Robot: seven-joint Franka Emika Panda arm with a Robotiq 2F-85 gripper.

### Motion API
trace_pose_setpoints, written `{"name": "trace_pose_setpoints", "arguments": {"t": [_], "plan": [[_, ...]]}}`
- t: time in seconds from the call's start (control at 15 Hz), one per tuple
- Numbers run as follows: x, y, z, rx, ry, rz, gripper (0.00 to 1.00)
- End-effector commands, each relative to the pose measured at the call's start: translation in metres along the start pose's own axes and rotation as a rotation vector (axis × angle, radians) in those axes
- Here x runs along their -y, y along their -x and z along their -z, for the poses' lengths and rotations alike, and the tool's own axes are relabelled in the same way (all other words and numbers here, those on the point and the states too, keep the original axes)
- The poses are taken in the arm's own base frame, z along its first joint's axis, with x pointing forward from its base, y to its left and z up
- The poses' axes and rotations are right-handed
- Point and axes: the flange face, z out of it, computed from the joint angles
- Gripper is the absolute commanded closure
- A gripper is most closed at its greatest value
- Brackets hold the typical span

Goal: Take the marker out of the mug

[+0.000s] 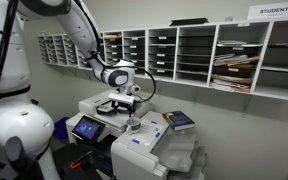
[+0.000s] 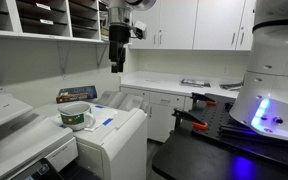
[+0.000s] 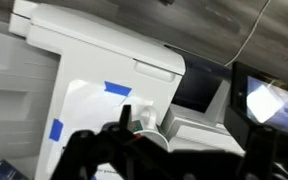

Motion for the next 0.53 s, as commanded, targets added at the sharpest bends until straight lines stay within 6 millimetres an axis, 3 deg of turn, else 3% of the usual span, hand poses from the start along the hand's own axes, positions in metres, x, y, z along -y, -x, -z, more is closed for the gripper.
{"name": "trace_pose_setpoints", "arguments": {"t": [0.0,0.2,0.47], "plan": [[0.001,-0.001,0.001,0.000,0.000,0.002,0.00],[-0.005,0.000,-0.017,0.070,-0.079,0.018,0.00],[-0.004,-0.034,-0.059,0.116,-0.074,0.226,0.00]]}}
